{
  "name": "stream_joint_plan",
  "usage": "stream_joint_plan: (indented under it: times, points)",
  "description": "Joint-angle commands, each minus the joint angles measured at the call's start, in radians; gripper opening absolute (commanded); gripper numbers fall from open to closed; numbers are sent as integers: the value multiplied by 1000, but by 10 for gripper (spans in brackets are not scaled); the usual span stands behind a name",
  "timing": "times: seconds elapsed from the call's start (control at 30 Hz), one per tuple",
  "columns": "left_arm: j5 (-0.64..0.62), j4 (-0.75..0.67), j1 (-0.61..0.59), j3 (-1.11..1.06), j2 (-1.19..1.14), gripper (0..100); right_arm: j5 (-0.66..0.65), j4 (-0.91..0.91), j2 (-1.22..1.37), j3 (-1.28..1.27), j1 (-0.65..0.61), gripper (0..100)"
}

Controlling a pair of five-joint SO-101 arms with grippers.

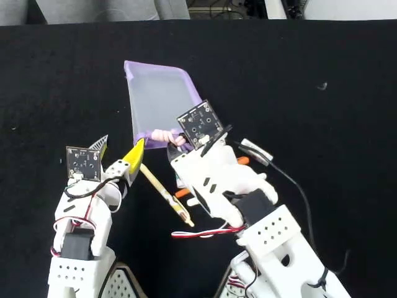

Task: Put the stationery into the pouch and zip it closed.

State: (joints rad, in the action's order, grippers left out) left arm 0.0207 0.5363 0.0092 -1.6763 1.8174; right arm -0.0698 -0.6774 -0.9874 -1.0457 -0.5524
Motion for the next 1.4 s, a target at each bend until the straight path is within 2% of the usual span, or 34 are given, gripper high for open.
stream_joint_plan:
  times: [0.0,0.87,1.07,1.37]
  points:
    - [14,-31,8,-24,0,278,-6,26,-33,5,-12,38]
    - [21,-37,7,-24,-2,278,-6,25,-33,5,-12,38]
    - [14,-37,-56,-18,-2,278,-6,25,-33,5,-12,38]
    - [17,-37,-54,2,-29,277,-6,25,-33,5,-12,38]
